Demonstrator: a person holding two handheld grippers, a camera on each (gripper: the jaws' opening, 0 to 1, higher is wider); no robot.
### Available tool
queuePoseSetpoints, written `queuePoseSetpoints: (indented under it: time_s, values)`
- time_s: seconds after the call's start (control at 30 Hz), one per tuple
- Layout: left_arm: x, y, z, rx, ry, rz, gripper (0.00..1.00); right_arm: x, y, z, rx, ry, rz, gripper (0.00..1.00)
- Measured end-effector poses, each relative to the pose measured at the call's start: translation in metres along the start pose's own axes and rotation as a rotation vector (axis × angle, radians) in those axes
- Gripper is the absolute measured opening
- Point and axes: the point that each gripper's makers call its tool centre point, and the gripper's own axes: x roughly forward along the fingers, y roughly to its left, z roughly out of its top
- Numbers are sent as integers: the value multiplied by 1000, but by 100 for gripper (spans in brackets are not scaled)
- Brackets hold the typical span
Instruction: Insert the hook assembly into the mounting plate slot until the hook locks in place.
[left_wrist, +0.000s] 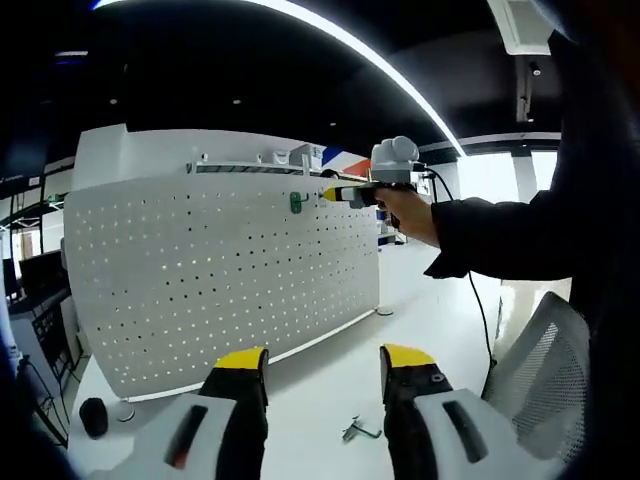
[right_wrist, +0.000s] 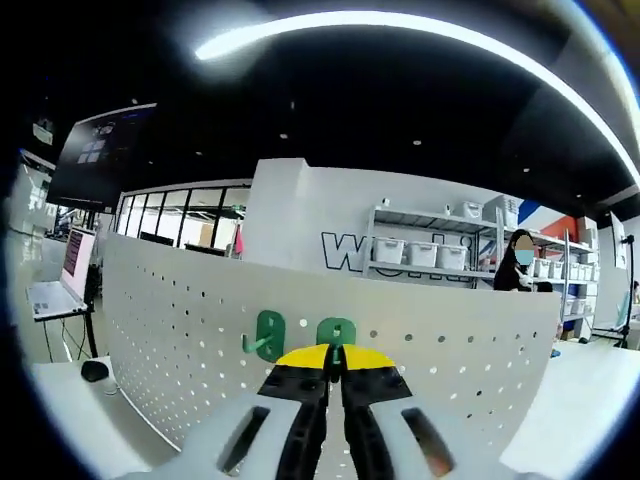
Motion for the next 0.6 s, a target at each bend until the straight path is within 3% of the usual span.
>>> queuePoseSetpoints:
  time_s: [0.6]
  values:
    - [2,-2,-2,-17,7,-15,45,8,-1,-4,25,-2,-12,1]
